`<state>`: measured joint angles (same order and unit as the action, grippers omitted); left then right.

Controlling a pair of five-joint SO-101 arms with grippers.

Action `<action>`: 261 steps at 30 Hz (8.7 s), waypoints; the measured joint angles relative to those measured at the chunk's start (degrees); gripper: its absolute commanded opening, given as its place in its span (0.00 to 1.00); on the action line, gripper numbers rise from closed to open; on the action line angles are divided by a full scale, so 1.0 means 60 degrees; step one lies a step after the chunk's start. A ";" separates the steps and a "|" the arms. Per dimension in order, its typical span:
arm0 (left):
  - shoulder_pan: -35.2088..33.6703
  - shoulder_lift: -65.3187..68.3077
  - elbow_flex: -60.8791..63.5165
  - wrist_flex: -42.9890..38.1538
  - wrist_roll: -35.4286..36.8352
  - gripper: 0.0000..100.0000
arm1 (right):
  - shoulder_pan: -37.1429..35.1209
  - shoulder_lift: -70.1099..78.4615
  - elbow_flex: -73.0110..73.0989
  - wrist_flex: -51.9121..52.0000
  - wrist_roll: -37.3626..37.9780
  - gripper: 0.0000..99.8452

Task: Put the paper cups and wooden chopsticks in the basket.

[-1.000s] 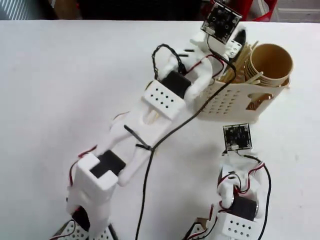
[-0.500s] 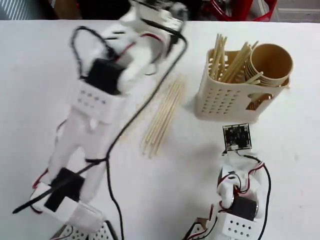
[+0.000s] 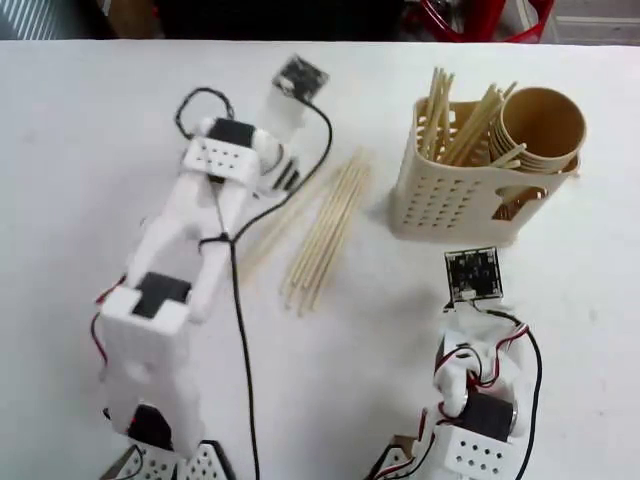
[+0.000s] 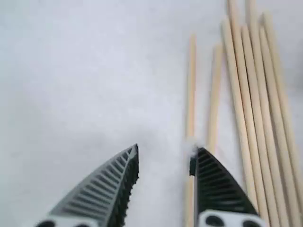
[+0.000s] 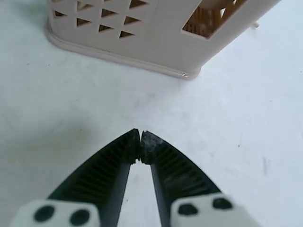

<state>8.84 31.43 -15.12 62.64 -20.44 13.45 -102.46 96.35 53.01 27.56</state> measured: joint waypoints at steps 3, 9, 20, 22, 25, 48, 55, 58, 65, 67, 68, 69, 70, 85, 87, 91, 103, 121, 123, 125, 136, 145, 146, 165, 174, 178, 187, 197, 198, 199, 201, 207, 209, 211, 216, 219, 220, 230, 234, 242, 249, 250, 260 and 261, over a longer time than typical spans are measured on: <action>0.0015 0.0777 -0.0615 0.0498 -0.0161 0.18 | 0.0000 0.0000 0.0000 0.0000 0.0190 0.02; 0.0117 0.1670 -0.1597 0.1055 -0.0205 0.18 | 0.0000 0.0000 0.0000 0.0000 0.0293 0.02; 0.0132 0.1744 -0.1817 0.1582 -0.0205 0.22 | 0.0000 0.0000 0.0000 0.0000 0.0293 0.02; 0.0220 0.1744 -0.1817 0.1582 -0.0205 0.22 | 0.0000 0.0000 0.0000 0.0000 0.0293 0.02; 0.0322 0.1744 -0.1817 0.1626 -0.0220 0.21 | 0.0000 0.0000 0.0000 0.0000 0.0293 0.02; 0.0249 0.2432 -0.2300 0.1333 -0.0220 0.21 | 0.0000 0.0000 0.0000 0.0117 0.0293 0.02; 0.0366 0.3751 -0.4396 0.2696 -0.0234 0.08 | 0.0000 0.0000 0.0000 0.0117 0.0293 0.02; 0.0396 0.4308 -0.5451 0.3458 0.0132 0.03 | 0.0000 0.0000 0.0000 0.0117 0.0293 0.02; 0.0308 0.4908 -0.7619 0.5363 0.0733 0.02 | 0.0000 0.0000 0.0000 0.0117 0.0293 0.02; 0.0308 0.4908 -0.8337 0.5832 0.0762 0.02 | 0.0000 0.0000 0.0000 0.0117 0.0293 0.02; 0.0308 0.4908 -0.8762 0.6095 0.0791 0.02 | 0.0000 0.0000 0.0000 0.0117 0.0293 0.02; 0.0308 0.4908 -0.9201 0.6315 0.0806 0.02 | 0.0000 0.0000 0.0000 0.0117 0.0293 0.02; 0.0308 0.4908 -0.9612 0.6491 0.0806 0.02 | 0.0000 0.0000 0.0000 0.0117 0.0293 0.02; 0.1011 0.2520 -0.9289 0.6623 0.1714 0.02 | 0.0000 0.0000 0.0000 0.0117 0.0293 0.02; 0.1128 0.1495 -0.7985 0.6623 0.1758 0.02 | 0.0000 0.0000 0.0000 0.0117 0.0293 0.02; 0.1582 -0.1011 -0.5348 0.6623 0.1758 0.02 | 0.0000 0.0000 0.0000 0.0117 0.0293 0.02; 0.3648 -0.7619 0.0264 0.3253 0.1744 0.02 | 0.0000 0.0000 0.0000 0.0117 0.0293 0.02; 0.5714 -0.7077 0.2476 -0.8190 0.0352 0.02 | 0.0000 0.0000 0.0000 0.0117 0.0293 0.02; 0.5685 -0.6154 0.1919 -0.8249 0.0425 0.02 | 0.0000 0.0000 0.0000 0.0117 0.0293 0.02; 0.5714 -0.5114 0.1128 -0.8249 0.0454 0.02 | 0.0000 0.0000 0.0000 0.0117 0.0293 0.02; 0.5377 -0.1128 -0.2857 -0.6300 0.0864 0.02 | 0.0000 0.0000 0.0000 0.0117 0.0293 0.02; 0.4234 -0.0513 -0.3121 -0.4908 0.2242 0.16 | 0.0000 0.0000 0.0000 0.0117 0.0293 0.02; 0.4205 -0.0513 -0.3121 -0.4659 0.2344 0.17 | 0.0000 0.0000 0.0000 0.0117 0.0293 0.02; 0.3341 -0.0498 -0.9582 0.1670 0.2593 0.13 | 0.0000 0.0000 0.0000 0.0117 0.0322 0.02; 0.0425 -0.0015 -1.1853 0.6447 0.2652 0.13 | 0.0278 0.0000 -0.1187 0.0923 0.0630 0.08; -0.0645 0.0908 -0.9934 0.6579 0.3253 0.13 | 0.0293 0.0015 -0.3297 0.2359 0.1143 0.08; -0.0821 0.2974 -0.7956 0.5509 0.3985 0.13 | 0.0498 0.4806 -0.9934 0.3473 0.1275 0.24; -0.1026 0.4689 -0.7971 0.4777 0.4029 0.13 | 0.1158 1.4784 -1.9209 0.5216 0.1260 0.24; -0.1040 0.4791 -0.8044 0.4777 0.4029 0.13 | 0.1143 1.5560 -2.0117 0.5538 0.1216 0.24; -0.1055 0.4850 -0.8161 0.4777 0.4029 0.13 | 0.1143 1.6366 -2.1011 0.5817 0.1128 0.24; -0.1055 0.5011 -0.8454 0.4777 0.4029 0.13 | 0.1158 1.7802 -2.2711 0.6256 0.0967 0.24; -0.1070 0.5260 -0.8674 0.4777 0.4029 0.13 | 0.1158 2.1289 -2.6505 0.7297 0.0894 0.24; -0.1070 0.5260 -0.8674 0.4777 0.4029 0.13 | 0.1158 2.2169 -2.7297 0.7487 0.0879 0.24; -0.1070 0.5260 -0.8674 0.4777 0.4029 0.13 | 0.1128 2.2667 -2.7824 0.7516 0.0850 0.24; -0.1070 0.5260 -0.8674 0.4777 0.4029 0.13 | 0.1114 2.2623 -2.8557 0.7516 0.0396 0.24; -0.1070 0.5260 -0.8674 0.4777 0.4029 0.13 | 0.1040 2.2125 -2.8484 0.7516 0.0220 0.24; -0.1070 0.5260 -0.8674 0.4777 0.4029 0.13 | 0.0952 2.1919 -2.8366 0.7516 0.0147 0.24; -0.1084 0.5260 -0.8674 0.4894 0.4029 0.13 | 0.0586 2.2535 -2.7722 0.7516 0.0059 0.24; -0.1084 0.5260 -0.8674 0.4894 0.4029 0.13 | 0.0747 2.3429 -2.7722 0.7502 0.0059 0.24; -0.1084 0.5260 -0.8674 0.4894 0.4029 0.13 | 0.0850 2.4747 -2.7853 0.7487 0.0059 0.04; -0.1084 0.5260 -0.8674 0.4894 0.4029 0.13 | 0.0747 2.5231 -2.7648 0.7429 0.0044 0.02; -0.1084 0.5260 -0.8674 0.4894 0.4029 0.13 | 0.0659 2.5201 -2.7443 0.7429 0.0044 0.02; -0.1084 0.5260 -0.8674 0.4894 0.4029 0.13 | -0.1275 2.2505 -2.3824 0.7399 -0.0571 0.02; -0.1084 0.5260 -0.8674 0.4894 0.4029 0.13 | -0.1480 2.2256 -2.3531 0.7399 -0.0645 0.02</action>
<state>2.33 62.99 -67.16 92.00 3.74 4.57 31.08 -44.84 97.41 23.69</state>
